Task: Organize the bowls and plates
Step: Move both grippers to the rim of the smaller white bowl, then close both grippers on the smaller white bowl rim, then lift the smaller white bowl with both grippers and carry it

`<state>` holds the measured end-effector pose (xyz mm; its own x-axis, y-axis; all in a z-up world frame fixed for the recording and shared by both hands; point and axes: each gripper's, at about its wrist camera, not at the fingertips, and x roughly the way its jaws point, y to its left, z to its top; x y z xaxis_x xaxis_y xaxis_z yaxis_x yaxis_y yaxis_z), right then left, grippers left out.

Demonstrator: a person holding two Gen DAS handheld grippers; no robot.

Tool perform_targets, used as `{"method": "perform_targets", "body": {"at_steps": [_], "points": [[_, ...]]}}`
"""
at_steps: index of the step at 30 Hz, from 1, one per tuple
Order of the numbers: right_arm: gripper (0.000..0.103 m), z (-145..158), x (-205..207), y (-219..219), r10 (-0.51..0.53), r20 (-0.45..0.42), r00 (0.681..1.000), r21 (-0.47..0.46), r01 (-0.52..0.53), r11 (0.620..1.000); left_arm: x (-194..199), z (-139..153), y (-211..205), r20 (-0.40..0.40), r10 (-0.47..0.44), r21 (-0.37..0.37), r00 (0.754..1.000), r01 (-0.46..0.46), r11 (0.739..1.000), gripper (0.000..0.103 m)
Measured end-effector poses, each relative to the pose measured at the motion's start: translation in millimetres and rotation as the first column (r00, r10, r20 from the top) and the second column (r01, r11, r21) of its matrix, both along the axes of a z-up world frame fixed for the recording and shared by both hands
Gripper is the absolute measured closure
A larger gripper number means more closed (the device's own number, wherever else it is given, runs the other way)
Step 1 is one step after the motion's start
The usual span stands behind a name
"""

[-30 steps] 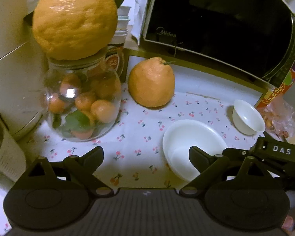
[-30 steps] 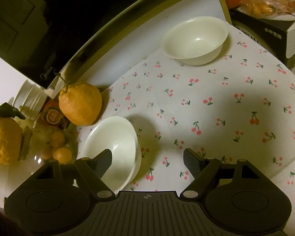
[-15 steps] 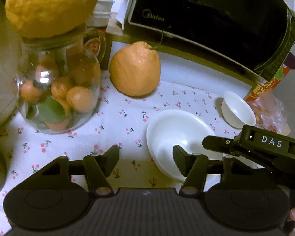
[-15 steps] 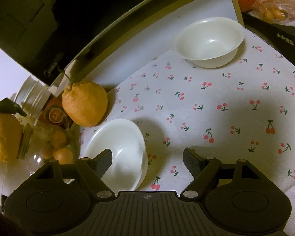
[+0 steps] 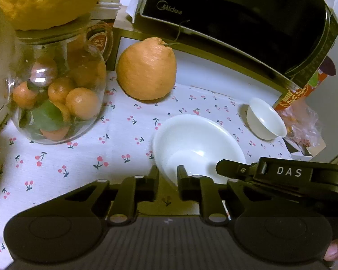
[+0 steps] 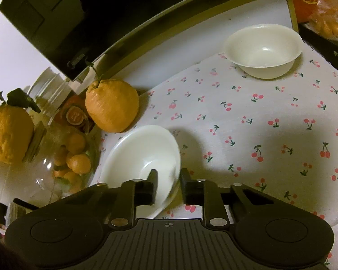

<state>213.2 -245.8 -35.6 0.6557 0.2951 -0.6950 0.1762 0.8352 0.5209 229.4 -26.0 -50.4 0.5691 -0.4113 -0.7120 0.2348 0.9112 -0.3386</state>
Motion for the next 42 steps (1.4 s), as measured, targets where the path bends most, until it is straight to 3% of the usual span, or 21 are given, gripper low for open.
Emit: {"method": "perform_targets", "body": {"at_steps": [21,42], "points": [[0.087,43,-21,1,0.025,0.039,0.999,-0.016,-0.025,1.000,-23,32,8,0.064,0.000,-0.013,0.998,0.001,1.000,0.088],[0.086,84,-57,15,0.076,0.072,0.995,-0.041,-0.073,0.996,-56,57,25,0.047,0.002,-0.026,0.999,0.000,1.000,0.088]]}}
